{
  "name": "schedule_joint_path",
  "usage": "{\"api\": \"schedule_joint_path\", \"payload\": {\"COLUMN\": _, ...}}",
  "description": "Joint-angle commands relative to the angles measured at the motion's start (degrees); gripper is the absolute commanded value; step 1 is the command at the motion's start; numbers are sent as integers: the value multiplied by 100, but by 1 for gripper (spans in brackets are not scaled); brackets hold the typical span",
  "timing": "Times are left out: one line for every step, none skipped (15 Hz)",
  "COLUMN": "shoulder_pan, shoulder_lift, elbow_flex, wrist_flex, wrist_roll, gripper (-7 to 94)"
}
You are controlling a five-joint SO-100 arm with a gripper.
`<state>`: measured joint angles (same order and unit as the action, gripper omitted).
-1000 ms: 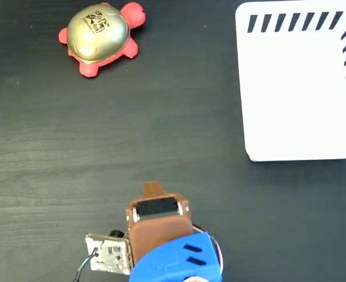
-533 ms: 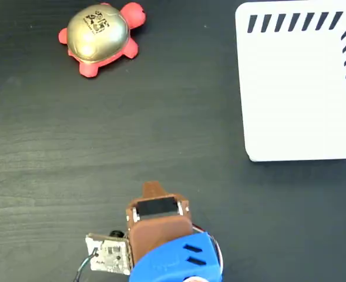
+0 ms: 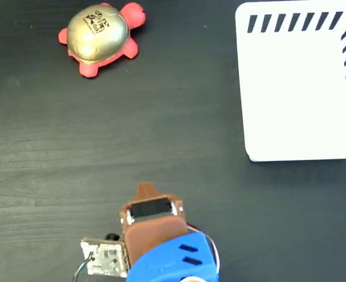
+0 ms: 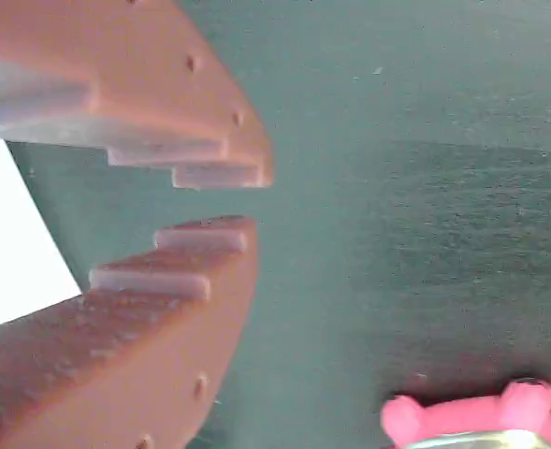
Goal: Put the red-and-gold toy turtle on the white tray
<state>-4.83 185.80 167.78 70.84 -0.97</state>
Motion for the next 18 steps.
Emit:
{"api": "schedule_joint_path", "payload": {"shoulder_pan": -167, "shoulder_lift": 35, "elbow_flex": -44, "wrist_flex": 70, "wrist_roll": -167, "gripper": 0}}
{"api": "schedule_joint_path", "payload": {"shoulder_pan": -281, "shoulder_lift": 35, "elbow_flex": -44, "wrist_flex": 70, "wrist_roll": -281, "gripper": 0}}
{"api": "schedule_joint_path", "payload": {"shoulder_pan": -360, "shoulder_lift": 35, "elbow_flex": -44, "wrist_flex": 70, "wrist_roll": -352, "gripper": 0}}
{"api": "schedule_joint_path", "payload": {"shoulder_pan": -483, "shoulder_lift": -132, "elbow_flex": -53, "wrist_flex": -35, "wrist_roll": -352, "gripper": 0}}
{"api": "schedule_joint_path", "payload": {"shoulder_pan": -598, "shoulder_lift": -510, "elbow_flex": -220, "wrist_flex": -255, "wrist_roll": -316, "gripper": 0}}
{"api": "schedule_joint_path", "payload": {"shoulder_pan": -589, "shoulder_lift": -1116, "elbow_flex": -606, "wrist_flex": -501, "wrist_roll": -483, "gripper": 0}}
{"api": "schedule_joint_path", "payload": {"shoulder_pan": -448, "shoulder_lift": -1942, "elbow_flex": -1239, "wrist_flex": -773, "wrist_roll": -800, "gripper": 0}}
{"api": "schedule_joint_path", "payload": {"shoulder_pan": -193, "shoulder_lift": -2953, "elbow_flex": -2013, "wrist_flex": -1063, "wrist_roll": -1125, "gripper": 0}}
{"api": "schedule_joint_path", "payload": {"shoulder_pan": 97, "shoulder_lift": -4025, "elbow_flex": -2874, "wrist_flex": -1301, "wrist_roll": -1424, "gripper": 0}}
{"api": "schedule_joint_path", "payload": {"shoulder_pan": 299, "shoulder_lift": -5045, "elbow_flex": -3832, "wrist_flex": -1345, "wrist_roll": -1573, "gripper": 0}}
{"api": "schedule_joint_path", "payload": {"shoulder_pan": 404, "shoulder_lift": -5977, "elbow_flex": -4772, "wrist_flex": -1257, "wrist_roll": -1731, "gripper": 0}}
{"api": "schedule_joint_path", "payload": {"shoulder_pan": 413, "shoulder_lift": -6908, "elbow_flex": -5748, "wrist_flex": -1002, "wrist_roll": -1758, "gripper": 0}}
{"api": "schedule_joint_path", "payload": {"shoulder_pan": 387, "shoulder_lift": -7822, "elbow_flex": -6750, "wrist_flex": -624, "wrist_roll": -1767, "gripper": 0}}
{"api": "schedule_joint_path", "payload": {"shoulder_pan": 334, "shoulder_lift": -8692, "elbow_flex": -7752, "wrist_flex": -193, "wrist_roll": -1767, "gripper": 0}}
{"api": "schedule_joint_path", "payload": {"shoulder_pan": 299, "shoulder_lift": -9439, "elbow_flex": -8675, "wrist_flex": 211, "wrist_roll": -1767, "gripper": 0}}
{"api": "schedule_joint_path", "payload": {"shoulder_pan": 281, "shoulder_lift": -10081, "elbow_flex": -9448, "wrist_flex": 492, "wrist_roll": -1767, "gripper": 0}}
{"api": "schedule_joint_path", "payload": {"shoulder_pan": 255, "shoulder_lift": -10617, "elbow_flex": -10046, "wrist_flex": 650, "wrist_roll": -1802, "gripper": 0}}
{"api": "schedule_joint_path", "payload": {"shoulder_pan": 202, "shoulder_lift": -11101, "elbow_flex": -10591, "wrist_flex": 782, "wrist_roll": -1819, "gripper": 0}}
